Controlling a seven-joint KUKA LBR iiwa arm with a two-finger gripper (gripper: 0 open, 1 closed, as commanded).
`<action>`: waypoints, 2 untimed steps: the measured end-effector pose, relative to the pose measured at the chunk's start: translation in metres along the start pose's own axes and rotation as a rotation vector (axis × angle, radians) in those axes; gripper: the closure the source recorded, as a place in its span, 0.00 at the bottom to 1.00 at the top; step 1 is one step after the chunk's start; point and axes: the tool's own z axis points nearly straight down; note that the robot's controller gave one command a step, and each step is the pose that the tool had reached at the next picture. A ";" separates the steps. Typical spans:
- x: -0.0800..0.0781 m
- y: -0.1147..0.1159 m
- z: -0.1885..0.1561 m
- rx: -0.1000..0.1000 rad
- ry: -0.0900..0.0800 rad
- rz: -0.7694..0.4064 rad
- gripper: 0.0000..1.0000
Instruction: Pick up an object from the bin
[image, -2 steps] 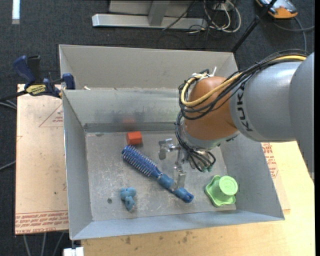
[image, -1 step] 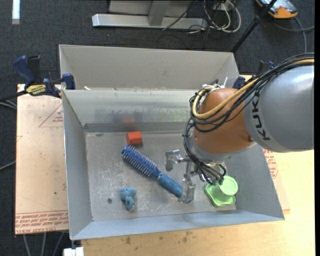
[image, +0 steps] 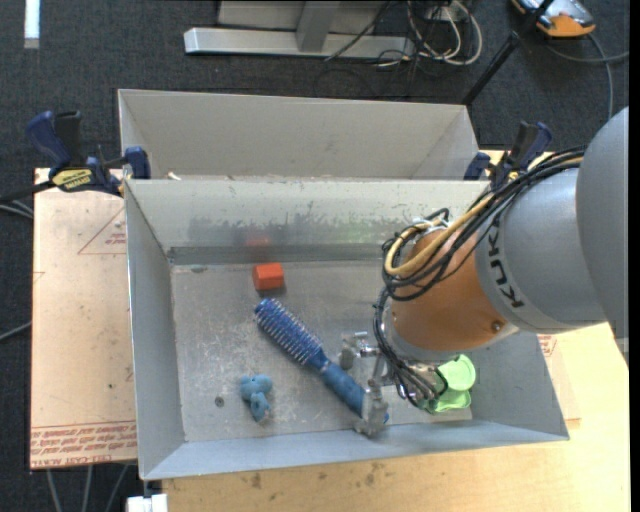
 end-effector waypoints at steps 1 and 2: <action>0.000 0.000 0.000 0.000 0.002 -0.002 1.00; -0.021 -0.018 -0.114 0.001 -0.008 0.000 1.00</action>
Offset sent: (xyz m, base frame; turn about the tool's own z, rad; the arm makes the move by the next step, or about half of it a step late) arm 0.0000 0.0000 0.0000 0.0000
